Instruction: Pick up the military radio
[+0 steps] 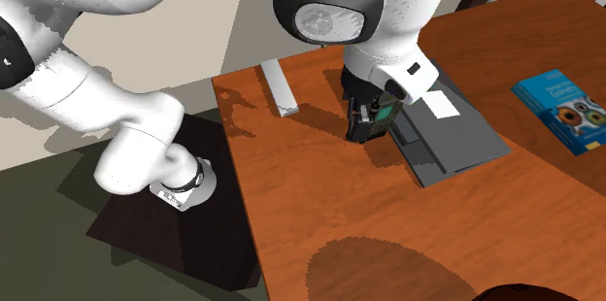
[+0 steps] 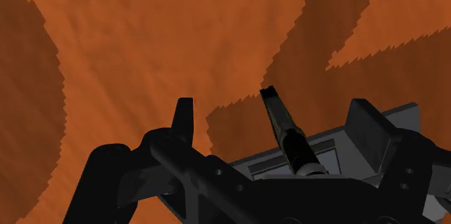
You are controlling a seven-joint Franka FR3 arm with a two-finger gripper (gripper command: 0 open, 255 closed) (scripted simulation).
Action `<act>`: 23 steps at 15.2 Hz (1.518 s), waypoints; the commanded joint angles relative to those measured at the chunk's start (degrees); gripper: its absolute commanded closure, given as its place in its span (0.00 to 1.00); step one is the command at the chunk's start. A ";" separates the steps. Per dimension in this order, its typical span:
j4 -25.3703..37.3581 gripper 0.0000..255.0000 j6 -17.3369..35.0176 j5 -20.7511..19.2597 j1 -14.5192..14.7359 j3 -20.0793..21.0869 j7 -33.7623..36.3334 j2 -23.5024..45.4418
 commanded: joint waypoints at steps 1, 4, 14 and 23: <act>4.03 0.00 0.42 -0.62 0.67 1.24 0.31 4.09; 10.00 0.00 0.88 -1.96 1.77 2.97 0.81 10.09; 14.91 0.00 4.50 -4.39 3.68 5.08 1.51 18.18; 12.94 1.00 6.50 -4.40 3.68 5.08 1.52 18.22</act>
